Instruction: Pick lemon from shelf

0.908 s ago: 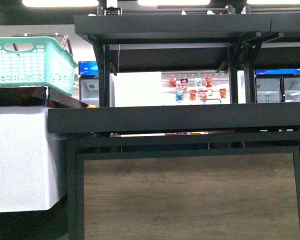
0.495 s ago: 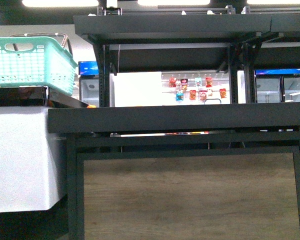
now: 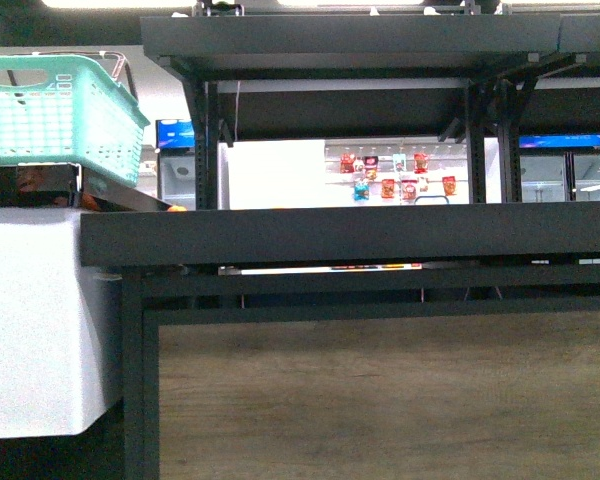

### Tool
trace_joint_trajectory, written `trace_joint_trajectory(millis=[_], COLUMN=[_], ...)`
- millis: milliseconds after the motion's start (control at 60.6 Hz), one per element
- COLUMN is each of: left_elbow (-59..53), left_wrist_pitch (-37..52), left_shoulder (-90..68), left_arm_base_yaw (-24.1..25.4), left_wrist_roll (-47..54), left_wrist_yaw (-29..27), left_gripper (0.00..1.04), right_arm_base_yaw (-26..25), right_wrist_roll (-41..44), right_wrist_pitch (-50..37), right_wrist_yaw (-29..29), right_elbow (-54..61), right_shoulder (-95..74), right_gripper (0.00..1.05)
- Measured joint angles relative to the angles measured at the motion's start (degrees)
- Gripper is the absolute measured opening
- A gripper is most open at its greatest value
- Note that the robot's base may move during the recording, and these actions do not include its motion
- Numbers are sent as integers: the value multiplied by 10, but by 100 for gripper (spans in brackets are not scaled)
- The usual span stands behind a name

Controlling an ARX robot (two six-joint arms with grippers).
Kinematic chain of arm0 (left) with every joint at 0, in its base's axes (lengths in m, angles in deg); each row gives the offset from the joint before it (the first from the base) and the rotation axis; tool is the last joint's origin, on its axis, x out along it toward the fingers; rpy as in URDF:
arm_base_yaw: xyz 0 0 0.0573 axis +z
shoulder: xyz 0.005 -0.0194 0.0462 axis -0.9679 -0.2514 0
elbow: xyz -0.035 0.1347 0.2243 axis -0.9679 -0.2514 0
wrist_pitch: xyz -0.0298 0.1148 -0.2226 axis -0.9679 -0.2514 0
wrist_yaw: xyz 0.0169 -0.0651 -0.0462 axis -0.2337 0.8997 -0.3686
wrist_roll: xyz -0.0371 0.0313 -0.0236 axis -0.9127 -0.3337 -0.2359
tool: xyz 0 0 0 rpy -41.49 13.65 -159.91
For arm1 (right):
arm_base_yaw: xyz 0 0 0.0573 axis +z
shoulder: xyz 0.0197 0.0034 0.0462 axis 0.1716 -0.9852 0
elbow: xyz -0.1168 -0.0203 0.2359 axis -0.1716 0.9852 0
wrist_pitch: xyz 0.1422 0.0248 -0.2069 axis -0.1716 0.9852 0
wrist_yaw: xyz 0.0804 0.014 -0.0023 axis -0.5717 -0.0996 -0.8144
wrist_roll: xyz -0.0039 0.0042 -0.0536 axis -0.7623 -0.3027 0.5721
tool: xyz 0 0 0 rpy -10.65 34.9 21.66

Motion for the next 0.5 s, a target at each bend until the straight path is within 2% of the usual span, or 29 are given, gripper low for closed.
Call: trace_joint_trajectory(millis=[495], left_elbow=[0], left_wrist_pitch=[0], left_shoulder=[0], left_arm_base_yaw=[0], left_wrist_roll=[0], left_wrist_yaw=[0], left_gripper=[97], right_arm_base_yaw=[0], right_wrist_roll=[0], right_wrist_pitch=[0], right_wrist_yaw=[0], right_elbow=[0], right_shoulder=[0], right_gripper=[102])
